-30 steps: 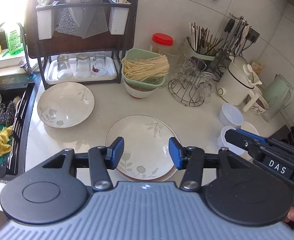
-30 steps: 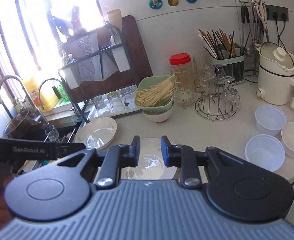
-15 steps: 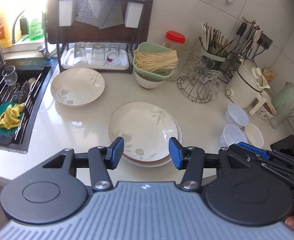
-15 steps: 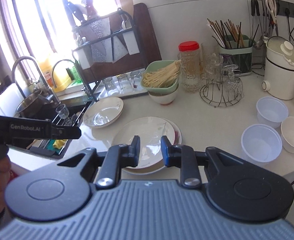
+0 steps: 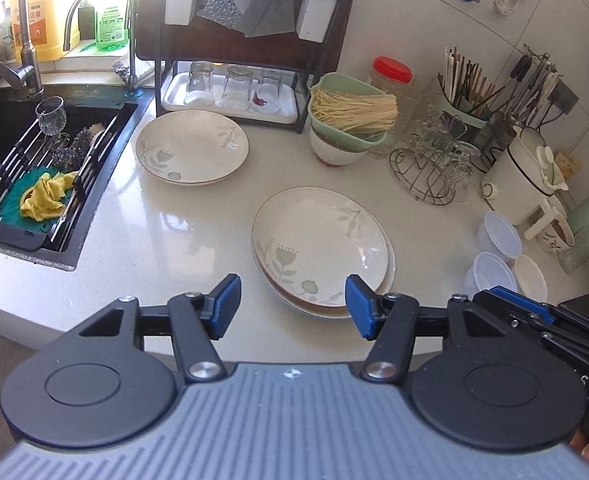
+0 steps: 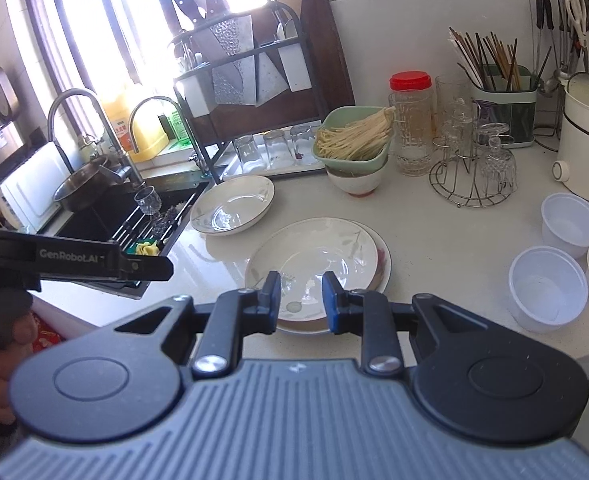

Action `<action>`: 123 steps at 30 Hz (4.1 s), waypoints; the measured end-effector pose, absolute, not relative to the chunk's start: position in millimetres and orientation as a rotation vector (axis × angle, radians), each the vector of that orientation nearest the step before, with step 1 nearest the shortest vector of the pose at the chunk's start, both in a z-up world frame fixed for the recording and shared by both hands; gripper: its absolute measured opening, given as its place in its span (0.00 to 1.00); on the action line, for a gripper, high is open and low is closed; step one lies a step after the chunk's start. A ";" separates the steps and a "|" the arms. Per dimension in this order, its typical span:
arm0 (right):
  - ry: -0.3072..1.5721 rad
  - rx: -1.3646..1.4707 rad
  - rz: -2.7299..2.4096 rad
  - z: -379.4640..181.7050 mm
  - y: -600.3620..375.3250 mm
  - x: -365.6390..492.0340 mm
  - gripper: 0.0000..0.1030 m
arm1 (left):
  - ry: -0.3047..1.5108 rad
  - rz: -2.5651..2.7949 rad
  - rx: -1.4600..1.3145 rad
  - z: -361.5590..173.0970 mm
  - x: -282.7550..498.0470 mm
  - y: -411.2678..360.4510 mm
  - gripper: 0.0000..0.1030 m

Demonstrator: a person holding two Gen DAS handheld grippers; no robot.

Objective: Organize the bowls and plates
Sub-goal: 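Move the left gripper to the second grey-leaf plate by the rack and grasp its rim, then carry the second grey-leaf plate with the left gripper over the plate stack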

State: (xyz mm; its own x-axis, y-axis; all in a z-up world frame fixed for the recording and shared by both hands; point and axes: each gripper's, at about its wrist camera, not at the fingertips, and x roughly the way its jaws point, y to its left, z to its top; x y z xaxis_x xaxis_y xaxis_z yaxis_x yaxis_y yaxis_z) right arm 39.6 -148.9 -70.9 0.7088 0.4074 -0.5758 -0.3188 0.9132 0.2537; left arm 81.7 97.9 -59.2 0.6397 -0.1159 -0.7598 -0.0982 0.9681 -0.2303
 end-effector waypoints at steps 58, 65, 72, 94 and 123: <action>0.890 0.122 0.321 -113.8 7.3 274.4 0.40 | 1.047 -0.063 -0.271 -148.8 362.3 299.4 0.62; 0.947 0.123 0.346 -129.8 31.3 306.7 0.40 | 1.072 -0.052 -0.258 -171.5 391.6 326.9 0.61; 1.019 0.133 0.353 -157.8 54.7 347.4 0.39 | 1.123 -0.088 -0.285 -196.5 412.5 351.0 0.55; 1.192 0.204 0.330 -203.7 55.5 386.8 0.19 | 1.186 -0.198 -0.379 -233.1 434.8 372.3 0.10; 1.143 0.308 0.453 -163.8 -9.6 345.9 0.19 | 1.127 -0.230 -0.404 -178.1 385.9 316.2 0.11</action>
